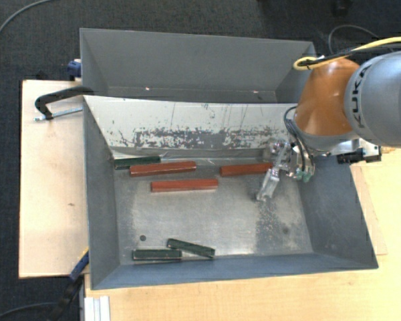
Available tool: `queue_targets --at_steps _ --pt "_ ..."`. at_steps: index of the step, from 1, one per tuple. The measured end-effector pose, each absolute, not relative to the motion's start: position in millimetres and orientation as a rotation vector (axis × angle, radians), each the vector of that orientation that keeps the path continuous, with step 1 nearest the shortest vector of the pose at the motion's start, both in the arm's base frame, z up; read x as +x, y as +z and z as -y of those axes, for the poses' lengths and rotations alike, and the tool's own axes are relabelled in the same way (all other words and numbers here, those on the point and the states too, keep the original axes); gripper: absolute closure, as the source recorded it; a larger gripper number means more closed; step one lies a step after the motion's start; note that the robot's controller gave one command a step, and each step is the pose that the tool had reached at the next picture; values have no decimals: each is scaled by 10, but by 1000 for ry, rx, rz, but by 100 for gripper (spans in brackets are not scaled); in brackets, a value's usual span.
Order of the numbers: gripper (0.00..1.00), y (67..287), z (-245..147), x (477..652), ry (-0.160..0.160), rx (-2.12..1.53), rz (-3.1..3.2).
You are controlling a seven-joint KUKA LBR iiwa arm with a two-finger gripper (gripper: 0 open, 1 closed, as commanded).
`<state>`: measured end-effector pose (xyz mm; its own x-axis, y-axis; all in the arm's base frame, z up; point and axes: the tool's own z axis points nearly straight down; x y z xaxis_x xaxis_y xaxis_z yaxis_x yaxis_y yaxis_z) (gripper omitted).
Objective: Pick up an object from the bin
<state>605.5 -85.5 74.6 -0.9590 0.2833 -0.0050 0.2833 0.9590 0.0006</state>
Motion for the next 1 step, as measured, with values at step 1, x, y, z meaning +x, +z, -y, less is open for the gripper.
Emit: queue_targets --at_steps 1 --pt "100 746 852 6057 0 448 -3104"
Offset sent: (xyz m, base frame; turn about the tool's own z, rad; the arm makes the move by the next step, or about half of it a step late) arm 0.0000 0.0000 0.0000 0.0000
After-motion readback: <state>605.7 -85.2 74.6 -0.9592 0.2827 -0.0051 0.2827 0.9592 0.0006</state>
